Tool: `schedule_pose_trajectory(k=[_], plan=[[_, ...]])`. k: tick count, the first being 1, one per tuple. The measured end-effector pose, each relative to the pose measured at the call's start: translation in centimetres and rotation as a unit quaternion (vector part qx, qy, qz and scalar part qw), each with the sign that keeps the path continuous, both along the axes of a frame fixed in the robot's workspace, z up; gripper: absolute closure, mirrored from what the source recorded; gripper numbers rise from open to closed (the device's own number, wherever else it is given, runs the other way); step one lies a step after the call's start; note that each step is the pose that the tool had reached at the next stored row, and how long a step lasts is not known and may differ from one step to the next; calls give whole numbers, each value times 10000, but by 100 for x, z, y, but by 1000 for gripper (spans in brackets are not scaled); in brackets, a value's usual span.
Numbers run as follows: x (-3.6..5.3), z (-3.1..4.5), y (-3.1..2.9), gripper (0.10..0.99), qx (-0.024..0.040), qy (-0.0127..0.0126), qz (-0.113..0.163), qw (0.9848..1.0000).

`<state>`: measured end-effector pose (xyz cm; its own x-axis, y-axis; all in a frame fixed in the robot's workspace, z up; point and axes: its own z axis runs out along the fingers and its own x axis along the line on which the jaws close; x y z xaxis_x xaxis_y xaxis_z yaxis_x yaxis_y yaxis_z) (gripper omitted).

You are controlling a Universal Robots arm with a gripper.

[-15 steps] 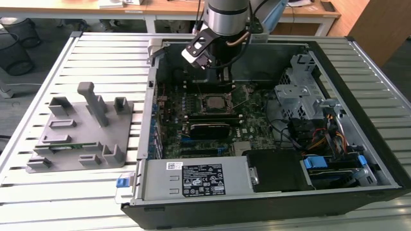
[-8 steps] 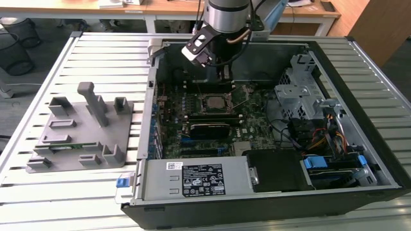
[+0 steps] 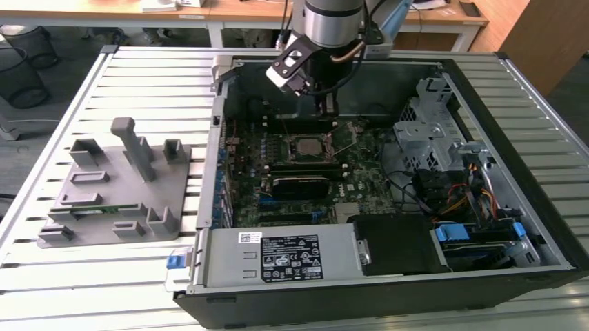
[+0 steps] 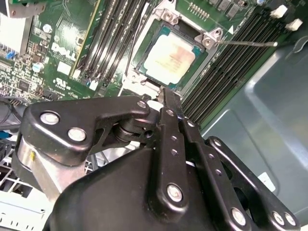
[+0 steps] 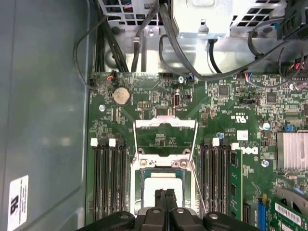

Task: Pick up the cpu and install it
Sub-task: 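Close the cpu cover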

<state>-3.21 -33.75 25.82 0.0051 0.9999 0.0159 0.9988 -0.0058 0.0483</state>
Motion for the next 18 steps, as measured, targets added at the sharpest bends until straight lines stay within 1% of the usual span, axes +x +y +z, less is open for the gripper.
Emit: schedule_pose_trajectory(k=[8,18], plan=[[101,0,0,980,0,0,1,10000],[163,-1,0,980,0,0,0,10000]])
